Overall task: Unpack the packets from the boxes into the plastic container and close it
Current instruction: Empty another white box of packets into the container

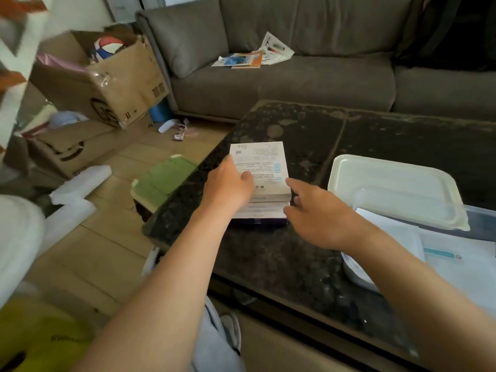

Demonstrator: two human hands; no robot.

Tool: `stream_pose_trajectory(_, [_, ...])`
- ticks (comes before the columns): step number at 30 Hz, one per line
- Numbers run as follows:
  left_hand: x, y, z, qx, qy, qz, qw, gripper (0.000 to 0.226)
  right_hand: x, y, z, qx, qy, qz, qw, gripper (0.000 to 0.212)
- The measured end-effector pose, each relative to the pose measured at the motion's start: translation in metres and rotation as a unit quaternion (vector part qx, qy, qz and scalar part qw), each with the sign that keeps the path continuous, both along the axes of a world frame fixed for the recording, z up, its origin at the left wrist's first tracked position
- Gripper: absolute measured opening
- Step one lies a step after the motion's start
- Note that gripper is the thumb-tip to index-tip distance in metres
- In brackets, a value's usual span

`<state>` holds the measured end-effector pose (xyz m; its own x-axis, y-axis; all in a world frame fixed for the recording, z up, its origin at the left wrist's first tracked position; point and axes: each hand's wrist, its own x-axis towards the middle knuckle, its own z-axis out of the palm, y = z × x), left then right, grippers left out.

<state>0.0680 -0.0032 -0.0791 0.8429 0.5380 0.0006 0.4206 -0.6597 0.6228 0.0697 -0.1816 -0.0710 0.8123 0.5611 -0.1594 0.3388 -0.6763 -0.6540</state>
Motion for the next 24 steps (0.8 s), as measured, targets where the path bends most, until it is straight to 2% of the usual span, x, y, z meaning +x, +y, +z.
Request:
stream_pose_trajectory(4, [-0.001,0.002,0.0,-0.007,0.001,0.006,1.0,0.026,0.002,0.002,-0.004,0.002,0.028,0.019,0.999,0.059])
stream_pose_trajectory(8, [-0.002,0.0,0.003,0.007,0.0,0.017,1.0,0.035,0.006,0.003,-0.009,0.017,0.032,-0.001,0.999,0.055])
stream_pose_trajectory(11, [-0.002,-0.003,0.003,0.005,-0.012,0.026,1.0,0.04,0.01,0.002,-0.014,0.051,0.029,-0.021,0.998,0.051])
stream_pose_trajectory(17, [-0.003,-0.008,0.006,-0.017,-0.057,0.033,0.998,0.034,0.016,0.0,-0.017,0.143,0.034,-0.075,0.986,0.042])
stream_pose_trajectory(21, [-0.004,-0.011,0.007,-0.026,-0.117,0.031,0.992,0.032,0.012,-0.001,-0.015,0.219,0.063,-0.148,0.963,0.034])
stream_pose_trajectory(24, [-0.003,-0.018,0.01,-0.073,-0.173,0.04,0.981,0.034,0.009,-0.006,-0.005,0.275,0.074,-0.22,0.933,0.024])
